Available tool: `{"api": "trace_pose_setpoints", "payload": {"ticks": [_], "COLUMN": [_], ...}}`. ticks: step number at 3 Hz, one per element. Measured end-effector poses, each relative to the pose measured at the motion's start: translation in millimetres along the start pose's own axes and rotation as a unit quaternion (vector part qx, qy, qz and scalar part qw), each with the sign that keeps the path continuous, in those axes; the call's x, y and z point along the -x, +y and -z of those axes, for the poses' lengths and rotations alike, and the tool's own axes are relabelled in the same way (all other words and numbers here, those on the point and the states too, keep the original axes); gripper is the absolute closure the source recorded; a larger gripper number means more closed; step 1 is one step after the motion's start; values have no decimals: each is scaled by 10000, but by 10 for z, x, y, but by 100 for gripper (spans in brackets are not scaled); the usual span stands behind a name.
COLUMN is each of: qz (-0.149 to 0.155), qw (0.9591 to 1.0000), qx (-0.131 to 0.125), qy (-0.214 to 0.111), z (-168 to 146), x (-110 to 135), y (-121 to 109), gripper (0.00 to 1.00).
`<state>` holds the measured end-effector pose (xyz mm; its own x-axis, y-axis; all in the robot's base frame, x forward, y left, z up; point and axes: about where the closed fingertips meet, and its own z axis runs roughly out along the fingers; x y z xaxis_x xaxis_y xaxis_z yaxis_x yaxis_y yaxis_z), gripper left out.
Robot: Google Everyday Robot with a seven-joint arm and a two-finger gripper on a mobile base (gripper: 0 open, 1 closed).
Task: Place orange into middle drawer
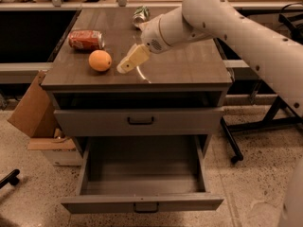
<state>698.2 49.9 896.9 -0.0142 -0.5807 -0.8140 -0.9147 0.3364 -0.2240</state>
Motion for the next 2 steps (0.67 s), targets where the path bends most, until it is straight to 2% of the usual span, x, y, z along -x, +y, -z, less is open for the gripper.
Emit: {"api": "trace_pose_setpoints", "payload": {"ticks": [2], "qz": [-65], "qw": [9997], "qx": [195], "qy": [-162], "z": [-447], "x": [118], "y": [100], "gripper": [0]}}
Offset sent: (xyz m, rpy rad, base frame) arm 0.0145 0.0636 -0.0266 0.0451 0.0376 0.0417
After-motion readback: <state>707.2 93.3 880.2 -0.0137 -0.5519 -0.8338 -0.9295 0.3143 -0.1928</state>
